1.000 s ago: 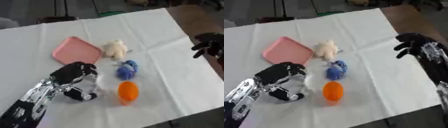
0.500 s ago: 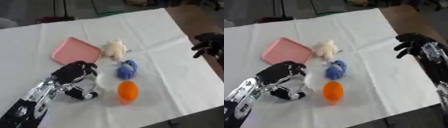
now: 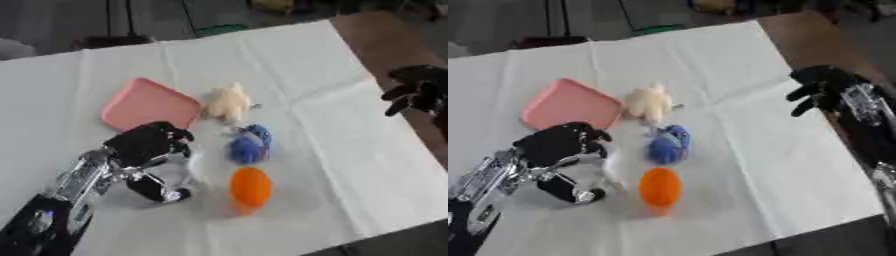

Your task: Pick up objects on the table and place them in the box.

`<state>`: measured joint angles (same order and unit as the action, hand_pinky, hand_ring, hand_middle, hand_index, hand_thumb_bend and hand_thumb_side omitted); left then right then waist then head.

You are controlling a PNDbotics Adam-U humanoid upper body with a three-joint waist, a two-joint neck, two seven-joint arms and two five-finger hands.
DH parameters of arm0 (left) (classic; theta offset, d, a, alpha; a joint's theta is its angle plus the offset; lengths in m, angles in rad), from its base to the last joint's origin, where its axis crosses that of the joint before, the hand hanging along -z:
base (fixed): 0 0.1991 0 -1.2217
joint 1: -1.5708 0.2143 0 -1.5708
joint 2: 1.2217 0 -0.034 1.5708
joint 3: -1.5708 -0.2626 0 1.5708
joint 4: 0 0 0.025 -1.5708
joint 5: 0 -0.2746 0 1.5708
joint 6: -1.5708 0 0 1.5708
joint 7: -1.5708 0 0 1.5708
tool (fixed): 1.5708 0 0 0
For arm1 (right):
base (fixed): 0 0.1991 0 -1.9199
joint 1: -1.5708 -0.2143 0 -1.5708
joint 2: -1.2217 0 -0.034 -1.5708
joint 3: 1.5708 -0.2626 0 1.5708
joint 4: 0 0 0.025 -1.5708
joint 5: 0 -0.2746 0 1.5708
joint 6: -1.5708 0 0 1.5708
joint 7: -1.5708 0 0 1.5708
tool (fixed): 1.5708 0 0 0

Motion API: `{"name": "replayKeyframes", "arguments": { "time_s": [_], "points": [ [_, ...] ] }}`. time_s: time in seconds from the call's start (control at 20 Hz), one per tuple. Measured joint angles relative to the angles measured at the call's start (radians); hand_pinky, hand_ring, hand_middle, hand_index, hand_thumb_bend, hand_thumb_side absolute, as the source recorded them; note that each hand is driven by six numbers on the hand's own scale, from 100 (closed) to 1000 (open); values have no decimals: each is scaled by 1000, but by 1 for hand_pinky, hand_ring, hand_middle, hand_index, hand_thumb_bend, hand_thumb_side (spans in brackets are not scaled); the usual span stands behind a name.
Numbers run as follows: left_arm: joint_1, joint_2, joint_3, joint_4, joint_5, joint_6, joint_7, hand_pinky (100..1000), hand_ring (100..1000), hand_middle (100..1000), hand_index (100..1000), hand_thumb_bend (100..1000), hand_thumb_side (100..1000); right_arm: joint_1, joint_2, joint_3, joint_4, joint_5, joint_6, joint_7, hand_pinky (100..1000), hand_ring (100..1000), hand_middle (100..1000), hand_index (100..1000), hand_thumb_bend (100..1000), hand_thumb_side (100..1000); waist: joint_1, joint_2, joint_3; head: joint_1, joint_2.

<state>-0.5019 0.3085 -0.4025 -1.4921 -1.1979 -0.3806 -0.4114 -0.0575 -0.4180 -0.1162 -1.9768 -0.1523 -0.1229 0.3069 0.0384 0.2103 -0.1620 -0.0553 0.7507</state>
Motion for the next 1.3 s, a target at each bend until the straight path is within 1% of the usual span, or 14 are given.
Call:
{"name": "replayKeyframes", "arguments": {
  "time_s": [0.05,0.1,0.15,0.2,0.5,0.65,0.8,0.9,1.15,1.2,1.25,1.3],
  "points": [
    [-3,3,1,0,-2,-1,-5,913,815,807,619,240,336,1,0,0,0,0,0,0,538,660,760,744,100,935,1,0,0,0,1],
    [-5,9,2,1,-3,0,-9,912,814,806,617,219,330,2,0,0,0,0,0,0,538,660,760,744,100,935,2,0,1,-1,1],
    [-7,13,4,2,-3,3,-11,909,809,802,605,116,304,2,0,0,0,0,0,0,538,660,760,744,100,935,3,0,1,-1,1],
    [-9,17,8,5,0,6,-13,908,808,800,602,104,301,2,0,0,0,0,0,0,539,660,760,744,100,935,3,0,1,-2,1],
    [-13,17,27,13,42,36,-17,898,795,796,589,100,278,2,0,0,0,0,0,0,539,660,760,744,100,936,3,0,1,-3,1],
    [-13,23,37,5,88,46,-27,896,794,796,591,100,274,5,0,0,0,0,0,0,539,660,760,744,100,935,3,0,1,-3,1],
    [-21,45,46,-29,141,55,-40,896,794,797,592,100,269,5,0,0,0,0,0,0,539,660,760,744,100,936,3,0,1,-4,2],
    [-37,77,55,-68,188,60,-49,896,795,799,594,100,263,5,0,0,0,0,0,0,539,660,760,744,100,936,3,-2,2,-6,2],
    [-81,200,88,-203,332,87,-77,905,804,803,601,100,262,6,0,0,0,0,0,0,539,660,760,744,100,936,6,-6,3,-9,5],
    [-87,218,93,-222,346,94,-82,937,824,814,617,167,272,6,0,0,0,0,0,0,539,660,760,744,100,938,6,-6,3,-9,6],
    [-98,238,97,-234,353,98,-83,937,824,814,617,167,272,6,0,0,0,0,0,0,539,660,760,744,100,938,5,-6,2,-9,6],
    [-112,258,101,-240,353,98,-80,943,847,842,639,211,271,6,0,0,0,0,0,0,539,660,760,744,100,939,5,-6,0,-9,6]
  ]
}}
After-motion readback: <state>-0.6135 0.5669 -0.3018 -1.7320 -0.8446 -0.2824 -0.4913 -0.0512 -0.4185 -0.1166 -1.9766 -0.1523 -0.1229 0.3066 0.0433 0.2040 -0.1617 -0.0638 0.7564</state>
